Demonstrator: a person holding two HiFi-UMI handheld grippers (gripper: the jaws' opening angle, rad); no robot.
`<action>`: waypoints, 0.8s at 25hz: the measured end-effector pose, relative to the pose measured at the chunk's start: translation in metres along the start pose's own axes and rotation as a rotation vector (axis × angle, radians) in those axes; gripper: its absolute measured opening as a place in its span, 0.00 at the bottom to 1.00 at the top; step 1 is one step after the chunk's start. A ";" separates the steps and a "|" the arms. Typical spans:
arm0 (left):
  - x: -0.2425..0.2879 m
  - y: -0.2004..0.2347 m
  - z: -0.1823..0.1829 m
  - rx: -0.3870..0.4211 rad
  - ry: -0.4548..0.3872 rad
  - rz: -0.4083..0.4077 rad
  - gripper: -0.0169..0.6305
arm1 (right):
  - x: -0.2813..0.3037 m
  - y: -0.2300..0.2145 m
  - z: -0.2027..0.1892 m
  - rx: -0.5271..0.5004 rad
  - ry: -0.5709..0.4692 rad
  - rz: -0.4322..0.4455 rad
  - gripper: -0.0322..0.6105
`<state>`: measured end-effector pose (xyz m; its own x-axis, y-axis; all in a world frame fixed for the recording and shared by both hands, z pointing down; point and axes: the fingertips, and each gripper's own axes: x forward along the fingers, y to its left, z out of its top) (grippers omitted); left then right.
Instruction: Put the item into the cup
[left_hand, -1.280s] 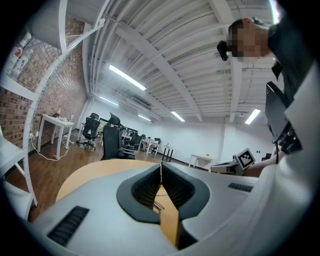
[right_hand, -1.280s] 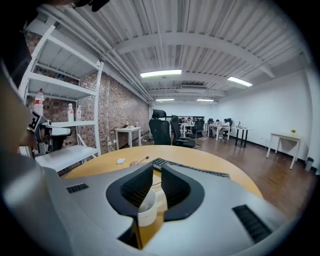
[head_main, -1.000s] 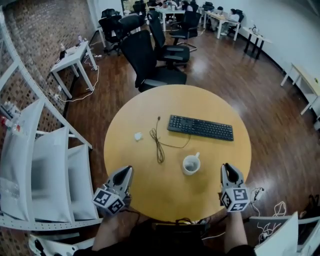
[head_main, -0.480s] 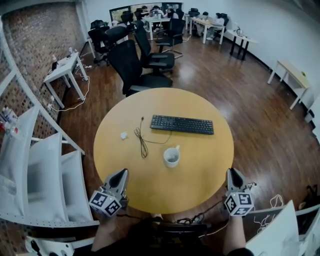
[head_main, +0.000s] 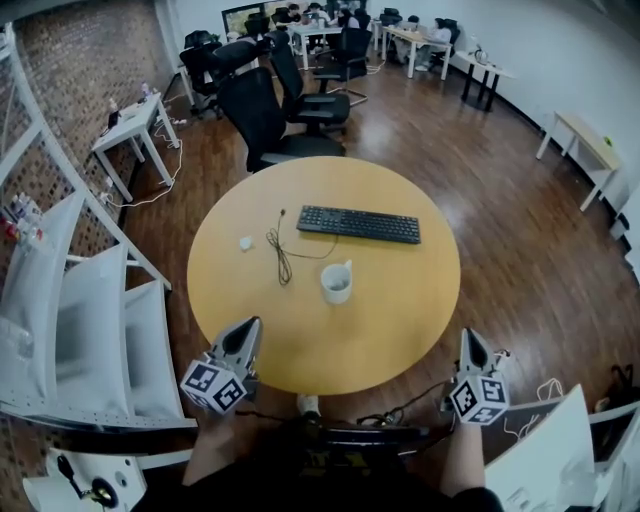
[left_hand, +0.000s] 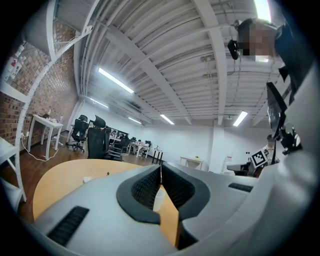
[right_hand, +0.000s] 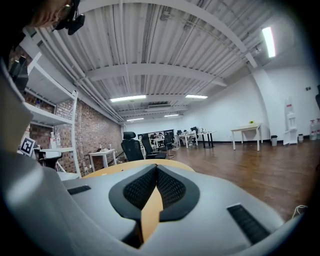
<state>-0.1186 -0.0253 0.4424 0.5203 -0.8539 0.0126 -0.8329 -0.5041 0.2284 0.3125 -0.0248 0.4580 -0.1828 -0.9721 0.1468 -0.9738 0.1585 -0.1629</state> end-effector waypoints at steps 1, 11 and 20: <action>-0.002 -0.001 0.000 -0.002 0.002 0.004 0.03 | 0.000 0.001 -0.003 0.011 0.000 0.009 0.06; -0.008 -0.010 -0.005 0.001 0.014 0.020 0.03 | -0.001 0.011 -0.005 -0.011 0.016 0.033 0.06; -0.002 0.005 -0.005 -0.009 0.007 0.032 0.03 | 0.014 0.014 0.004 -0.030 0.018 0.036 0.06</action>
<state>-0.1225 -0.0253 0.4484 0.4945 -0.8688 0.0268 -0.8476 -0.4752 0.2362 0.2970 -0.0372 0.4541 -0.2203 -0.9624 0.1591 -0.9701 0.1991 -0.1390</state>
